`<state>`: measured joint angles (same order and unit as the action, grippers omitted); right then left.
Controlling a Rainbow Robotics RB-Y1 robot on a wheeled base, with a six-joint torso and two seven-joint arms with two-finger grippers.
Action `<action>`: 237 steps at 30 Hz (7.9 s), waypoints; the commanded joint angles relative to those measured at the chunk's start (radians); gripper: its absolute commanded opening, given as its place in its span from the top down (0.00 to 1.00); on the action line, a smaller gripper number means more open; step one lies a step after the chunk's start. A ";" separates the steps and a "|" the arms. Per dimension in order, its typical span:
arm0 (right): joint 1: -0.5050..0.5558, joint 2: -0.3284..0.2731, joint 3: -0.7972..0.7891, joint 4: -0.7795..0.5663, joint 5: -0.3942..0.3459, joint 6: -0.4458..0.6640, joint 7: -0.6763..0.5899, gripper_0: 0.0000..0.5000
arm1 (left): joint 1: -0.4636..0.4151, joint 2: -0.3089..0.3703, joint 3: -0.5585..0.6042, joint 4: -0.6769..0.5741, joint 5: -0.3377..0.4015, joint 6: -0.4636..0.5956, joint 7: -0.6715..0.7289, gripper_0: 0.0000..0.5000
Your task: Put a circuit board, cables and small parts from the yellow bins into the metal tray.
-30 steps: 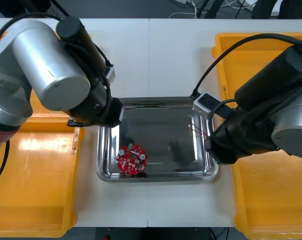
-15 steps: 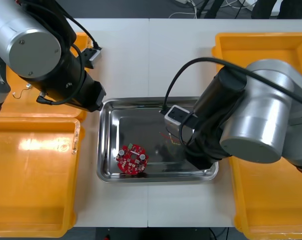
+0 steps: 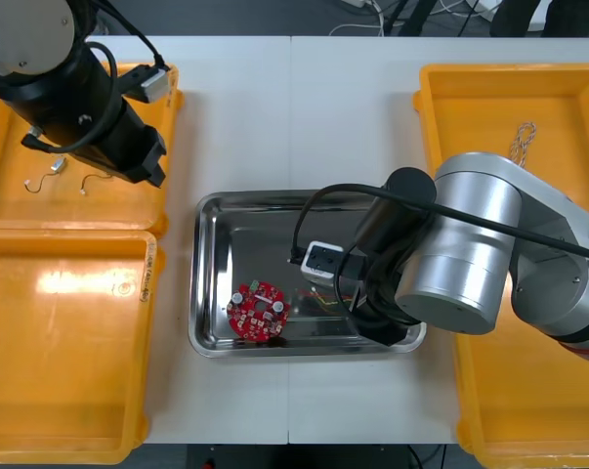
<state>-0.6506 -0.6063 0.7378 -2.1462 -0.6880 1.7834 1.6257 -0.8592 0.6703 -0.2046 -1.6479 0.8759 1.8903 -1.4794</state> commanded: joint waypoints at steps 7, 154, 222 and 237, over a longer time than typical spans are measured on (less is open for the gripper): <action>-0.032 -0.003 0.089 0.068 0.085 -0.096 0.132 1.00 | -0.092 0.041 0.073 0.171 -0.052 -0.074 -0.197 0.00; -0.434 0.092 -0.988 1.161 0.461 -0.217 -0.188 0.00 | -0.018 0.055 0.106 0.882 -0.181 -0.770 -0.943 1.00; -0.429 0.126 -0.976 1.527 0.400 -0.595 -0.181 0.13 | -0.081 -0.038 -0.226 -0.204 -0.143 -0.039 0.387 1.00; -0.420 0.125 -0.976 1.527 0.401 -0.602 -0.171 1.00 | -0.031 -0.087 -0.441 -0.201 -0.184 -0.200 0.640 1.00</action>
<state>-1.0370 -0.4986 -0.2515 -0.6153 -0.2940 1.1962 1.4631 -0.8860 0.6014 -0.6041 -1.8349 0.7089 1.7369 -0.9919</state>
